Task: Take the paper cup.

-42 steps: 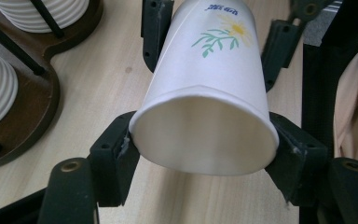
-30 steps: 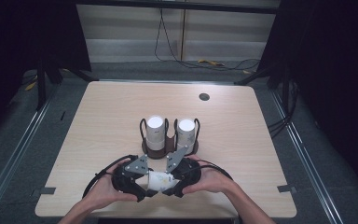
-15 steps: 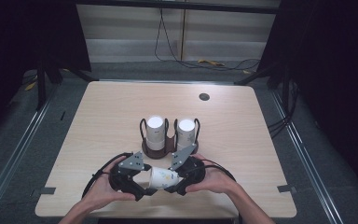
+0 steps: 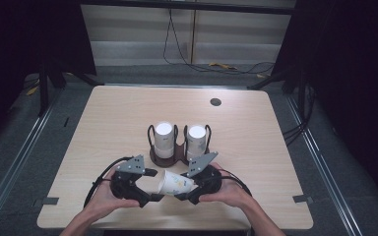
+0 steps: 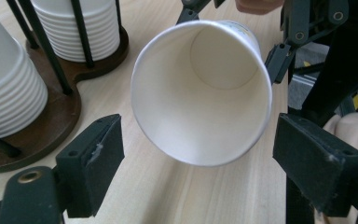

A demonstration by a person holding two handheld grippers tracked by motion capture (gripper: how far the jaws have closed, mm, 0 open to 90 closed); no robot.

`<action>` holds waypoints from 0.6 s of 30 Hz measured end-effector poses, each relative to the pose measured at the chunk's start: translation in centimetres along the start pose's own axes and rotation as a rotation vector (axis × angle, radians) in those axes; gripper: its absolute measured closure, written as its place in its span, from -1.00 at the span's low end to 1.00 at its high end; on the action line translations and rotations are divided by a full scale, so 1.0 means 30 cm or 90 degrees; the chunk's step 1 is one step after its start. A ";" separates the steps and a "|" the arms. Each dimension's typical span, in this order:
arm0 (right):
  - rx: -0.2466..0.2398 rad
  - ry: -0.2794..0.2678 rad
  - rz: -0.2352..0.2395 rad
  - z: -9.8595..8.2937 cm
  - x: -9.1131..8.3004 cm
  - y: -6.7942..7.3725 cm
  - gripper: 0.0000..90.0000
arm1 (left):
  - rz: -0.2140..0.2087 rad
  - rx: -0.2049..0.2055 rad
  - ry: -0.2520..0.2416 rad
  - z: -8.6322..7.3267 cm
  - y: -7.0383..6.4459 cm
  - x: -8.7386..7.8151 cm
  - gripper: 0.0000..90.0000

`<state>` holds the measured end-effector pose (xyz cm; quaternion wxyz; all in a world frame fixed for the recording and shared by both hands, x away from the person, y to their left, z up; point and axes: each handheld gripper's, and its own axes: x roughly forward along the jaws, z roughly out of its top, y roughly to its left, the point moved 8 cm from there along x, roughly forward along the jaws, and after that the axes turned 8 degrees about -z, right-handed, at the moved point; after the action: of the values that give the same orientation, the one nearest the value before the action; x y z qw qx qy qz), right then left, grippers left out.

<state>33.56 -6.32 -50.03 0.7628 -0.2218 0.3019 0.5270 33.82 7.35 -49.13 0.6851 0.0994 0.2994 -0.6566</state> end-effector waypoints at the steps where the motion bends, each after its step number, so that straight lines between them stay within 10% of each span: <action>1: 0.004 -0.007 -0.002 0.001 -0.002 -0.003 -0.22 | 0.000 -0.002 -0.004 0.002 0.000 -0.002 -0.64; 18: 0.051 -0.057 -0.020 0.008 0.001 -0.017 -0.21 | 0.013 -0.020 -0.058 0.012 0.016 -0.012 -0.63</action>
<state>34.11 -6.32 -49.85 0.7921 -0.1722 0.2843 0.5119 34.39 7.50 -48.77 0.7060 0.0613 0.2774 -0.6488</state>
